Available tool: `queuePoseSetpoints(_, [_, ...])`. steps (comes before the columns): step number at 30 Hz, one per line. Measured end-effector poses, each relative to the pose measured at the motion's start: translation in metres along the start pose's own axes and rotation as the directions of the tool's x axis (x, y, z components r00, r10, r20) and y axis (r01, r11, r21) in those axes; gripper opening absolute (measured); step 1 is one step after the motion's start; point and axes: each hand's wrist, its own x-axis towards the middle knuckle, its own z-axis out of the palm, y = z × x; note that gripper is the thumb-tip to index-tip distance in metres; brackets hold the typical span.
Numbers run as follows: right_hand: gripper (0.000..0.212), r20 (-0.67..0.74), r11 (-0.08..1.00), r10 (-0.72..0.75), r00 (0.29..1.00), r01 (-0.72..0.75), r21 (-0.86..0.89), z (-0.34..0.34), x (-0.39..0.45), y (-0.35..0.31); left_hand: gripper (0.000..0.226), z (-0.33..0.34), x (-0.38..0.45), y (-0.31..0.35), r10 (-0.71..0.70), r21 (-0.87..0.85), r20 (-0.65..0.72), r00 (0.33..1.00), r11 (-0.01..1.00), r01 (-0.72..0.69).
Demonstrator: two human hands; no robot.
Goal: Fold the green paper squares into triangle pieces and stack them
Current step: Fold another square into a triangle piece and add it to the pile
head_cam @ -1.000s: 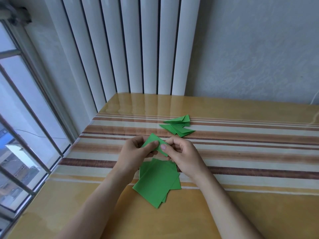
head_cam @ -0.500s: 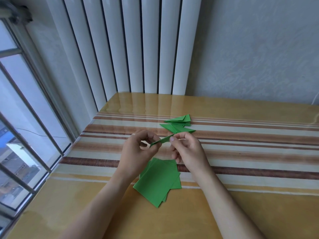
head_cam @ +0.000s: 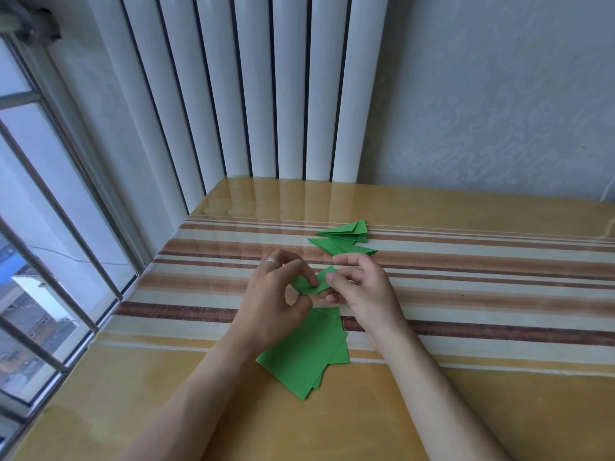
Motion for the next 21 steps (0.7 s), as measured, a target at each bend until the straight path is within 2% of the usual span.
queuePoseSetpoints(3, [0.017, -0.036, 0.995, -0.027, 0.999, 0.023, -0.100, -0.0015, 0.0015, 0.0005, 0.036, -0.0010, -0.0027, 0.0063, -0.104, -0.109, 0.069, 0.992, 0.988, 0.111])
queuePoseSetpoints(7, [0.013, -0.021, 0.986, -0.085, 0.996, 0.081, -0.146, 0.0000, 0.0010, 0.0006, 0.042, -0.0063, -0.0015, 0.0077, -0.207, -0.262, 0.004, 0.978, 0.944, 0.201])
queuePoseSetpoints(10, [0.011, -0.019, 0.985, -0.121, 0.992, 0.117, -0.130, 0.0006, -0.0006, -0.0015, 0.049, -0.0058, 0.0005, 0.0047, -0.382, -0.465, 0.080, 0.921, 0.803, 0.373])
queuePoseSetpoints(12, [0.010, -0.012, 0.981, -0.149, 0.989, 0.146, -0.126, 0.0001, -0.0016, -0.0023, 0.040, -0.0047, 0.0011, 0.0031, -0.427, -0.536, 0.175, 0.887, 0.715, 0.450])
queuePoseSetpoints(14, [0.011, 0.003, 0.978, -0.171, 0.985, 0.170, -0.122, 0.0012, -0.0019, -0.0027, 0.027, -0.0038, 0.0009, 0.0026, -0.405, -0.594, 0.236, 0.883, 0.659, 0.461])
queuePoseSetpoints(17, [0.010, 0.043, 0.975, -0.199, 0.979, 0.203, -0.093, 0.0024, -0.0014, -0.0022, 0.021, -0.0031, 0.0007, 0.0016, -0.426, -0.691, 0.252, 0.869, 0.550, 0.470])
queuePoseSetpoints(19, [0.005, 0.076, 0.982, -0.180, 0.981, 0.183, -0.036, 0.0022, -0.0021, -0.0039, 0.015, -0.0044, 0.0023, 0.0003, -0.447, -0.691, 0.211, 0.869, 0.561, 0.456])
queuePoseSetpoints(21, [0.020, 0.087, 0.992, -0.124, 0.988, 0.123, 0.022, 0.0032, -0.0039, -0.0058, 0.007, -0.0058, 0.0031, 0.0007, -0.437, -0.669, 0.161, 0.885, 0.611, 0.424])
